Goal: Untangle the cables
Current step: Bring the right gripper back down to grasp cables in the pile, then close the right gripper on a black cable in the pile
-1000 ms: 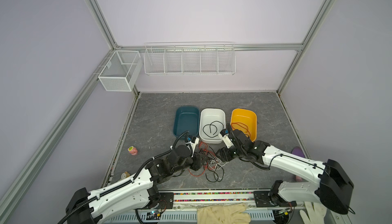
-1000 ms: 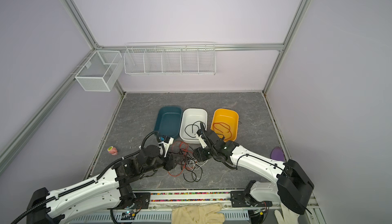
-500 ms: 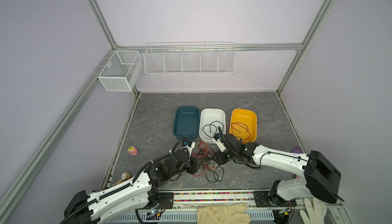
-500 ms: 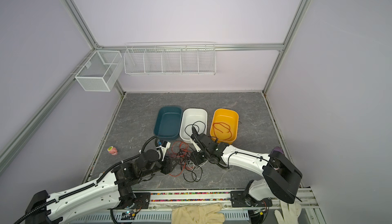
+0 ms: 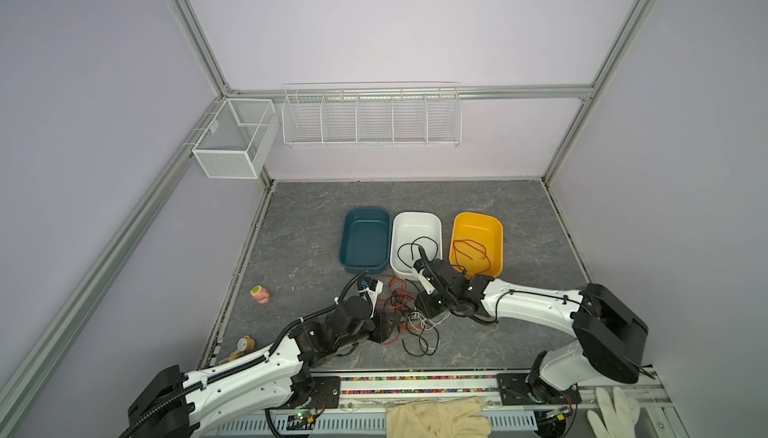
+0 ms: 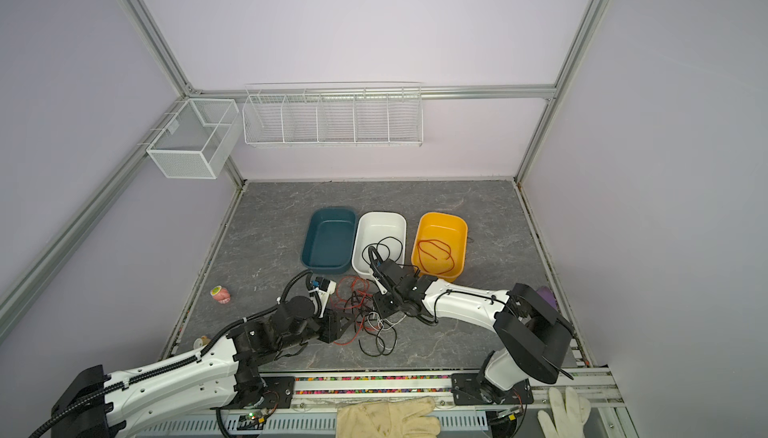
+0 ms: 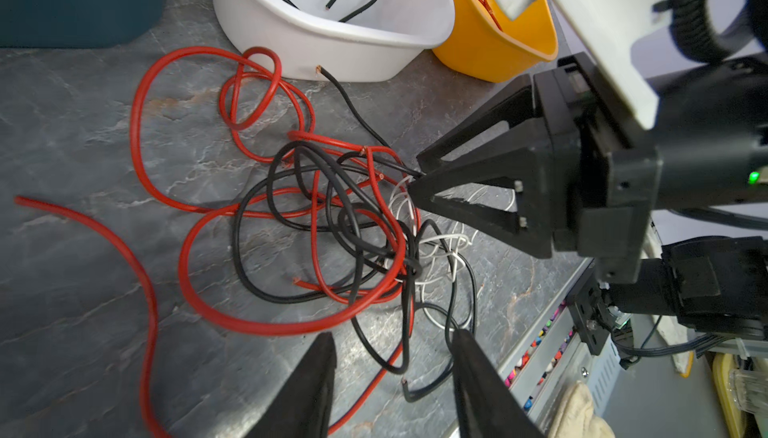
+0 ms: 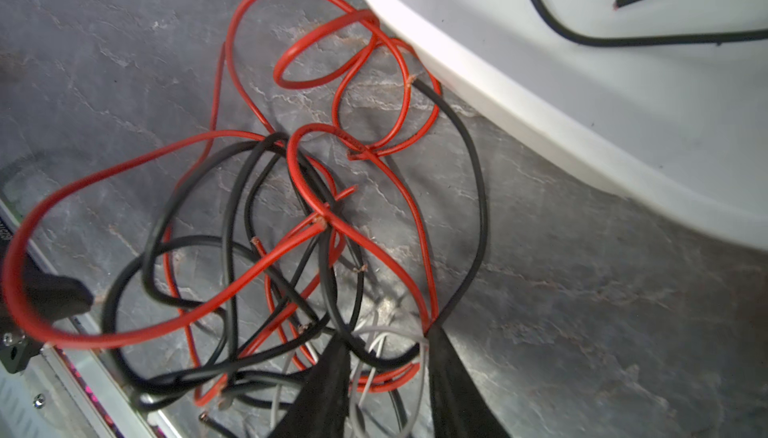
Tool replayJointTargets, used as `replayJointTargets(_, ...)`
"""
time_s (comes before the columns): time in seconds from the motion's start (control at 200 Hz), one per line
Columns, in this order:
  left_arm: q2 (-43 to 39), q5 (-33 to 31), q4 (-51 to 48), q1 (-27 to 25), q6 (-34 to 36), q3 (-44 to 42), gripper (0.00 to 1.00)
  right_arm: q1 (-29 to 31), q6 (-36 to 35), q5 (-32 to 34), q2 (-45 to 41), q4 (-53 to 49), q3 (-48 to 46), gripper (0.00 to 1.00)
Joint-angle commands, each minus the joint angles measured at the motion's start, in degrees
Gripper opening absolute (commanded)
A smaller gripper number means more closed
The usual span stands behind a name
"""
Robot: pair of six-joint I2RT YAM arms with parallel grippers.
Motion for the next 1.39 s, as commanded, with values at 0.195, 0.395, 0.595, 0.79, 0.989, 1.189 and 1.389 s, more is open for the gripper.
replayJointTargets(0.195,3.30,1.94,6.28,0.29,-2.06,-1.29,0.46,1.10,-0.48,1.22,-2.58,-0.25,0.76,0.17)
replayJointTargets(0.395,5.02,2.41,8.31,0.29,-2.47,-1.73,0.46,2.29,-0.87,2.43,-6.52,-2.59,0.59,0.13)
replayJointTargets(0.595,6.34,3.02,10.41,0.31,-2.87,-1.91,0.46,2.95,-0.56,2.36,-9.09,-2.83,-0.60,0.19)
replayJointTargets(0.79,7.94,3.90,11.54,0.31,-3.04,-1.91,0.46,3.39,0.01,2.78,-6.87,-2.31,-0.66,0.32)
replayJointTargets(0.989,7.69,3.76,10.97,0.29,-3.16,-2.43,0.46,3.55,-1.03,3.66,-5.59,-3.02,1.40,0.40)
replayJointTargets(1.189,7.51,3.52,10.63,0.29,-3.04,-2.75,0.46,3.52,-2.82,7.02,-2.56,-3.69,3.05,0.41)
replayJointTargets(1.389,7.72,3.67,10.49,0.29,-3.04,-2.61,0.46,3.52,-4.05,7.34,1.72,-3.28,6.26,0.26)
